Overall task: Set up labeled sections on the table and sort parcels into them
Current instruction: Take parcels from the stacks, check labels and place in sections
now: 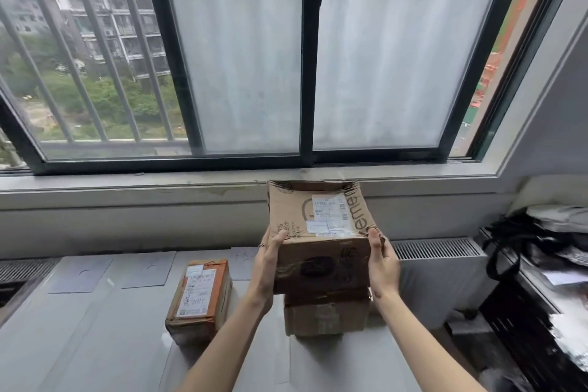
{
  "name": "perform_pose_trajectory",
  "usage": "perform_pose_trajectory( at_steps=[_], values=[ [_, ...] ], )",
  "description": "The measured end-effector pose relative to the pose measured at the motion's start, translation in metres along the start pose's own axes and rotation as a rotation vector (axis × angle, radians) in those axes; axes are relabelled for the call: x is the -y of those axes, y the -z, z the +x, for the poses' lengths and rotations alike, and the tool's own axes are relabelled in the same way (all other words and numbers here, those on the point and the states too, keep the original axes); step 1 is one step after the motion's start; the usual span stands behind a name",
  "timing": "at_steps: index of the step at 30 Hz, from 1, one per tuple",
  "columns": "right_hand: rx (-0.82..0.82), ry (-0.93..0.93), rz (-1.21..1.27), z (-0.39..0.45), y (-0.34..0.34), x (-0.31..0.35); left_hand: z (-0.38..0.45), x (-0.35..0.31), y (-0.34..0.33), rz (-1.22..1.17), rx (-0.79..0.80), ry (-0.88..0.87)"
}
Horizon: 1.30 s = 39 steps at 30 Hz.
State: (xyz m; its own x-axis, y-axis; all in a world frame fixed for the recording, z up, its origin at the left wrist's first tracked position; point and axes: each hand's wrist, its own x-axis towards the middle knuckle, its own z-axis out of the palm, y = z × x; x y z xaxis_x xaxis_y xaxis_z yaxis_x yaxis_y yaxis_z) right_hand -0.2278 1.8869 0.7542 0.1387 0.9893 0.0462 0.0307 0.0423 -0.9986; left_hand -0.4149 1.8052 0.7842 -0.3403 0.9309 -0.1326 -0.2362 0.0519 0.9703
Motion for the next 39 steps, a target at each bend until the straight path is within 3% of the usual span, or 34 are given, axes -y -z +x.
perform_pose_trajectory(
  at_steps=[13,23,31,39],
  values=[
    [-0.106,0.007,0.019,0.000,0.007,0.005,0.008,0.011,-0.005,0.070,0.037,-0.015],
    [-0.055,-0.044,-0.041,0.002,0.014,-0.015,0.007,0.024,-0.008,0.061,0.045,0.001],
    [-0.085,-0.010,0.059,0.001,0.014,-0.004,0.005,0.023,-0.012,0.054,0.069,0.012],
    [-0.150,0.077,0.073,0.008,0.020,0.010,0.006,0.012,-0.014,0.069,0.016,-0.092]
  ],
)
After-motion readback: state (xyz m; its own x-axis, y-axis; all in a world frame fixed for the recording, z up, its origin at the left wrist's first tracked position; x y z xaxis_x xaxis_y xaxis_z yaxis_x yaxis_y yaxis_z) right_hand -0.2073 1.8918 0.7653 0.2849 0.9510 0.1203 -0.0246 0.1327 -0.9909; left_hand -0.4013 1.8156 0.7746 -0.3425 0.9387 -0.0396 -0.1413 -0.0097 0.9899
